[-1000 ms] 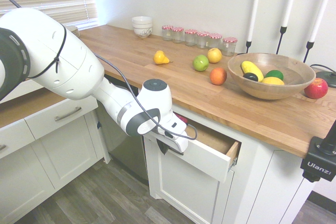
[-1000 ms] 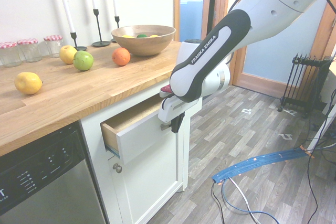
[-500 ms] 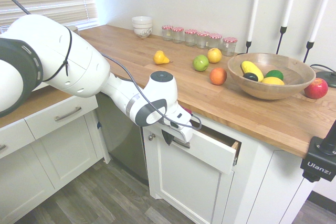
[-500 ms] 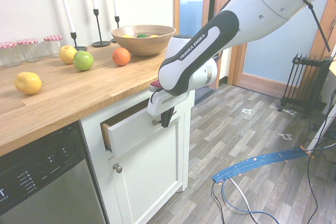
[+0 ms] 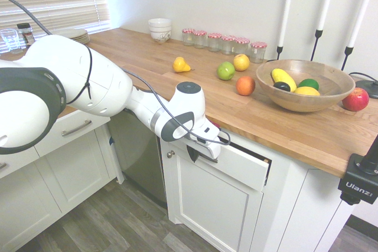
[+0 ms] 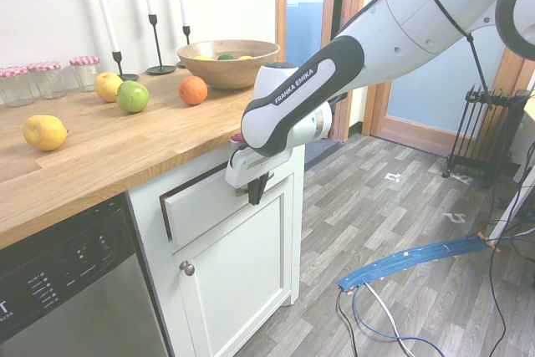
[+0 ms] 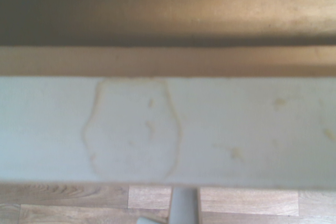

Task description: Close the drawer

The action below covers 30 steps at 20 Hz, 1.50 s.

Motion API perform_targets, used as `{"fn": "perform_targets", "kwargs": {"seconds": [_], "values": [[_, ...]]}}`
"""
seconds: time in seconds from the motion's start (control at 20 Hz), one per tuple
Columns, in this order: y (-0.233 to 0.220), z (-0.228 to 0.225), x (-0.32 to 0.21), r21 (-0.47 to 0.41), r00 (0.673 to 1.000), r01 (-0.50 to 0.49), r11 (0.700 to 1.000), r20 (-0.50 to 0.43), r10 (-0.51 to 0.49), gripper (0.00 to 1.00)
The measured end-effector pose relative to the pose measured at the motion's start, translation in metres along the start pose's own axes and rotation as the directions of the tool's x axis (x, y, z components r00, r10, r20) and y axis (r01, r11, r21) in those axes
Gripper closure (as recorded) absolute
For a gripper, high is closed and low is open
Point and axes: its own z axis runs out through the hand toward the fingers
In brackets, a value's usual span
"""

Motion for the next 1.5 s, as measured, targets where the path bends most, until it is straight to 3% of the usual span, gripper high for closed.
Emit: {"fn": "perform_targets", "kwargs": {"seconds": [0.8,1.0,1.5], "values": [[-0.002,0.005,0.004,-0.026,1.000,0.001,1.000,0.011,-0.001,1.00],[0.008,0.007,0.001,-0.095,0.997,-0.017,0.995,0.069,0.024,1.00],[0.067,-0.058,-0.022,-0.207,0.986,-0.025,0.978,0.159,0.059,1.00]]}}
